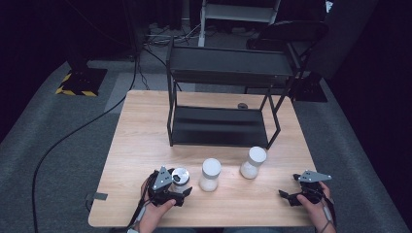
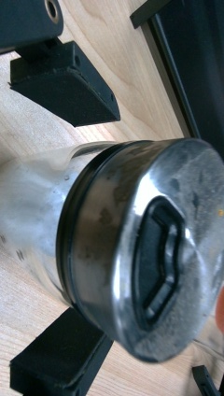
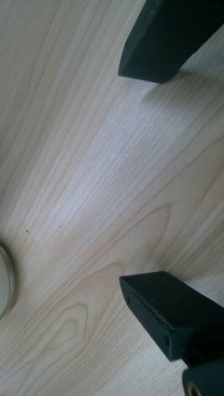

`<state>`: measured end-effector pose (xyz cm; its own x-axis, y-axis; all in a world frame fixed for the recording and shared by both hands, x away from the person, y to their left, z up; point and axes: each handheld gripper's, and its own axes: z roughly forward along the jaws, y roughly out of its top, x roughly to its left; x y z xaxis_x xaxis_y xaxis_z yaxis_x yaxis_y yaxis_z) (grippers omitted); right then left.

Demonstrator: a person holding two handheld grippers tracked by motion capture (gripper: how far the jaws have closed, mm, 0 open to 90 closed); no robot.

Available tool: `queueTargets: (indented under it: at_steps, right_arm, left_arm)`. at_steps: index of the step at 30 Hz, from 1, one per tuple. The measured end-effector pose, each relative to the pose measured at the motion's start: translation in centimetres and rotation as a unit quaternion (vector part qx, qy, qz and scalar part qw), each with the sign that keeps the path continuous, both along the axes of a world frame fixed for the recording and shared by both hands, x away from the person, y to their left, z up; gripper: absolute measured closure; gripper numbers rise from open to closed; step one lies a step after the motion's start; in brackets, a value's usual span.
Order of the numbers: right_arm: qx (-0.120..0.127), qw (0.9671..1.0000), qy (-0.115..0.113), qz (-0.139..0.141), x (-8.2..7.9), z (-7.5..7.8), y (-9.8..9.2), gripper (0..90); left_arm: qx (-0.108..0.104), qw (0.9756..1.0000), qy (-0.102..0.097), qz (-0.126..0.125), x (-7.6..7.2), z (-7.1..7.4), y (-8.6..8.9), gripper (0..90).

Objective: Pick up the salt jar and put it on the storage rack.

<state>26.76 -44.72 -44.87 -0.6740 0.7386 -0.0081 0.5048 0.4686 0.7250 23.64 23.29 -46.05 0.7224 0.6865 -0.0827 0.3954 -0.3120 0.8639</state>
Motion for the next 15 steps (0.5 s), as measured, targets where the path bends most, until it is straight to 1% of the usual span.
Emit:
queueTargets:
  at_steps: [8, 12, 15]
  right_arm:
    - [0.0, 1.0, 0.0, 0.001, 0.01, 0.0, 0.0, 2.0]
    - [0.0, 1.0, 0.0, 0.001, 0.01, 0.0, 0.0, 1.9]
    - [0.0, 1.0, 0.0, 0.001, 0.02, 0.01, 0.0, 1.7]
  left_arm:
    - [0.011, 0.9999, 0.002, 0.002, 0.03, -0.11, -0.33, 8.3]
    - [0.017, 0.9998, -0.001, 0.002, -0.03, -0.2, -0.5, 10.2]
    - [0.022, 0.9997, -0.007, 0.001, -0.21, -0.31, -0.76, 12.8]
